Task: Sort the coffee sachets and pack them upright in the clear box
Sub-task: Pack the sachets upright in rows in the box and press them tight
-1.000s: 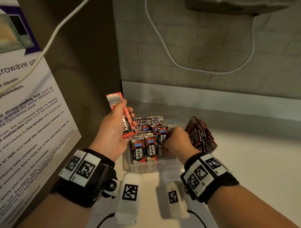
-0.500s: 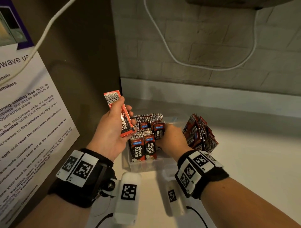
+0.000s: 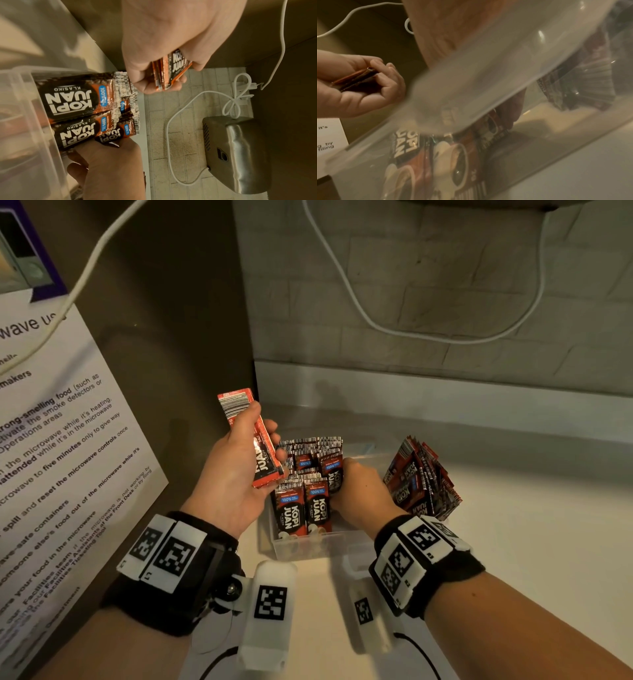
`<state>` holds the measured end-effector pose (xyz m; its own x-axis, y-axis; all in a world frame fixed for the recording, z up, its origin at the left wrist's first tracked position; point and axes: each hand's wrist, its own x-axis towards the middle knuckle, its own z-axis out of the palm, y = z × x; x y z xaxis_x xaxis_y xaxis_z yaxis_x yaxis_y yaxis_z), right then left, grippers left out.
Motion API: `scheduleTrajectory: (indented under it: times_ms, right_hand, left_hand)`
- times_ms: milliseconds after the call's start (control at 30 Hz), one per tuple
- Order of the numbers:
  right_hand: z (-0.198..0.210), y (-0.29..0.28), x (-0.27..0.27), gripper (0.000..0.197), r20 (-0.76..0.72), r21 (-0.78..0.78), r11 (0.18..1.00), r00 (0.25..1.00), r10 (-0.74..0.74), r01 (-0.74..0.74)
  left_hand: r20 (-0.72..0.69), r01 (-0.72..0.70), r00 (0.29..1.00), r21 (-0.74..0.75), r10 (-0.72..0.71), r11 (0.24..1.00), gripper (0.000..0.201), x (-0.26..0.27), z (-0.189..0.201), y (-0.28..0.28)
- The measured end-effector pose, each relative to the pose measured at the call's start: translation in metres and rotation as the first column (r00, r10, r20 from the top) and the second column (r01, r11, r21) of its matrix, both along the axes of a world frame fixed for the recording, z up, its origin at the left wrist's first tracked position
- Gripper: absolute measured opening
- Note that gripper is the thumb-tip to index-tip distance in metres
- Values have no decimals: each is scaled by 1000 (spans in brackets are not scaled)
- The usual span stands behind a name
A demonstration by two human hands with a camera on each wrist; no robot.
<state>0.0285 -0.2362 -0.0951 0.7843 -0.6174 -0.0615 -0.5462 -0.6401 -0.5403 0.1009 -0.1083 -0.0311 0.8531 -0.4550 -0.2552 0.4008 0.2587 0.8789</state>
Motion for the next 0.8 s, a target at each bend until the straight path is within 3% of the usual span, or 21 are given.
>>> scheduleTrajectory:
  times_ms: [500, 800]
  right_hand:
    - [3, 0, 0, 39, -26, 70, 997, 999, -27, 29]
    - [4, -1, 0, 35, -68, 64, 998, 998, 11, -6]
  left_hand:
    - [-33, -72, 997, 51, 74, 996, 33, 8, -14, -3]
    - [3, -55, 999, 42, 55, 998, 33, 15, -14, -1]
